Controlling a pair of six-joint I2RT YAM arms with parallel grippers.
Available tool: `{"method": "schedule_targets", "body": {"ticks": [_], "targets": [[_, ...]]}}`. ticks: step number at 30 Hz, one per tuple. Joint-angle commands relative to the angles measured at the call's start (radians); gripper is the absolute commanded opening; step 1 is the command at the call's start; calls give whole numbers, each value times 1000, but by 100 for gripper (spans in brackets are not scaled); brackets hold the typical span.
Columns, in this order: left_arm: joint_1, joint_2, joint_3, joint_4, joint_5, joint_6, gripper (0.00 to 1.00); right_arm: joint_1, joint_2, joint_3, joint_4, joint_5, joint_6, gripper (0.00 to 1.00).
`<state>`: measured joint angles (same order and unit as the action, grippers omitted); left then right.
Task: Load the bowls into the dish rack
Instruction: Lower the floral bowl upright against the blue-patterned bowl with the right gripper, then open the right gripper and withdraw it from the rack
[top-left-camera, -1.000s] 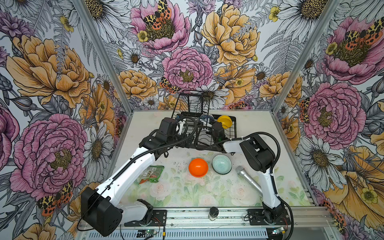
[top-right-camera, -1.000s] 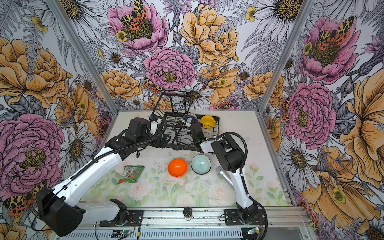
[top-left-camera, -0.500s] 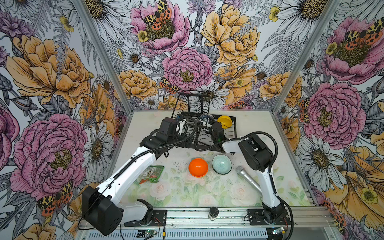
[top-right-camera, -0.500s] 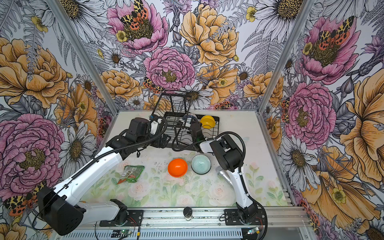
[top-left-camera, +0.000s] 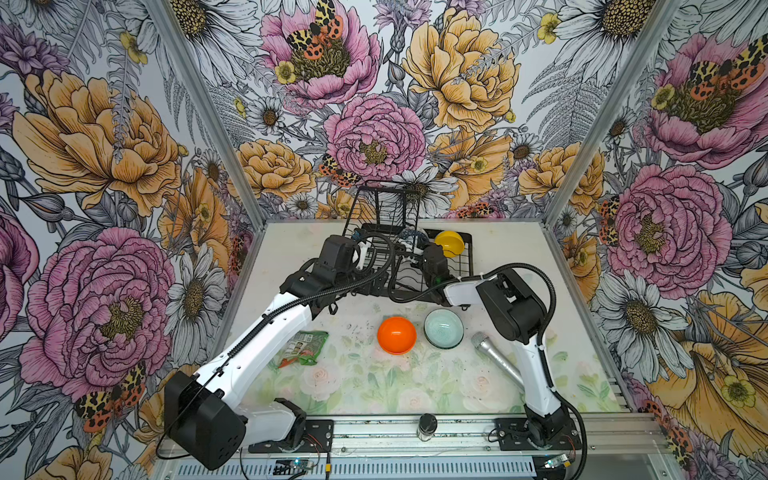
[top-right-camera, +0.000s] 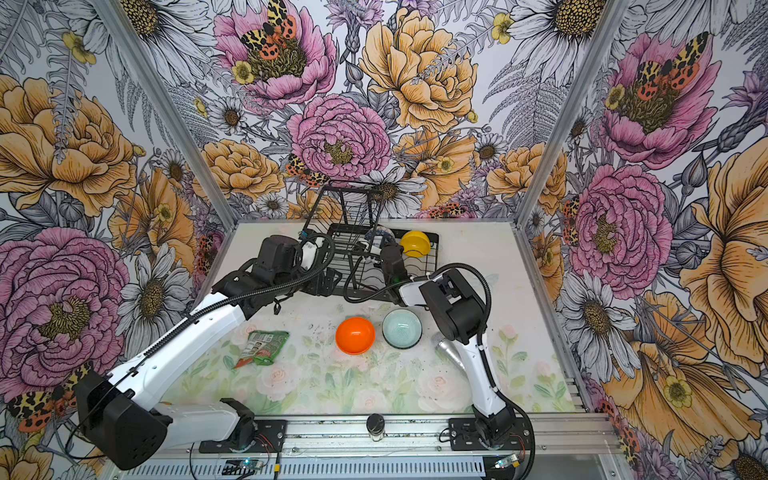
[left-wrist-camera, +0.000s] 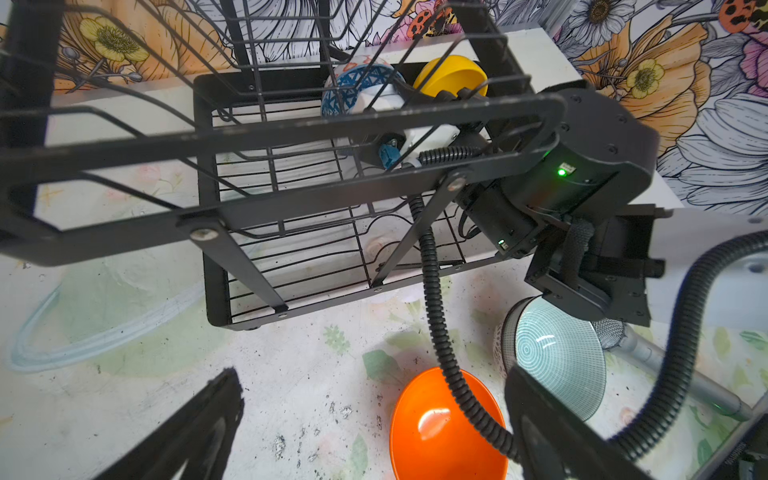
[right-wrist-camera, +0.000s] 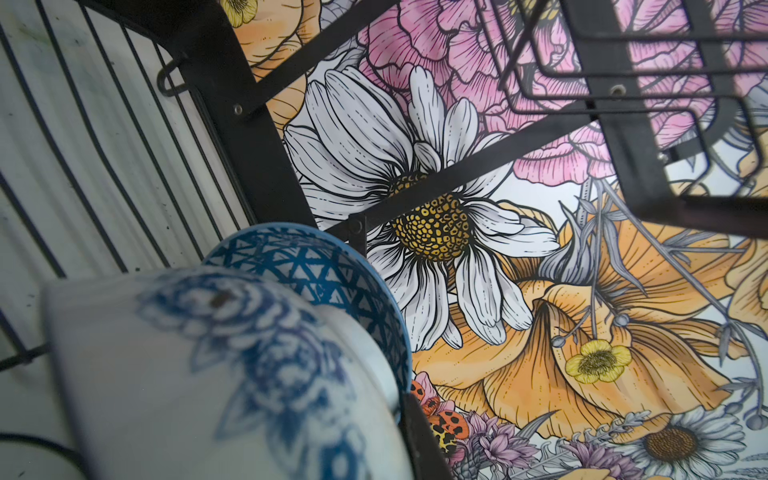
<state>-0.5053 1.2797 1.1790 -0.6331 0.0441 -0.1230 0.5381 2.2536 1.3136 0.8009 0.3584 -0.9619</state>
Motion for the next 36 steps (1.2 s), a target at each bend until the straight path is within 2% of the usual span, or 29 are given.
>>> {"method": "schedule_targets", "body": {"ticks": [1,22,31,36], "targets": [[10,1,-10,-7,27,3,99,17,-14,-32,-21,0,6,0],[6,-18,-25,-6,24,-1,99,20,-61,-74,-49,-3,35,0],[5,-29,-32,-7,21,-6,99,9,-95,-70,-45,8,37,27],[3,-36,-37,-7,18,-7,99,5,-123,-76,-47,5,37,47]]}}
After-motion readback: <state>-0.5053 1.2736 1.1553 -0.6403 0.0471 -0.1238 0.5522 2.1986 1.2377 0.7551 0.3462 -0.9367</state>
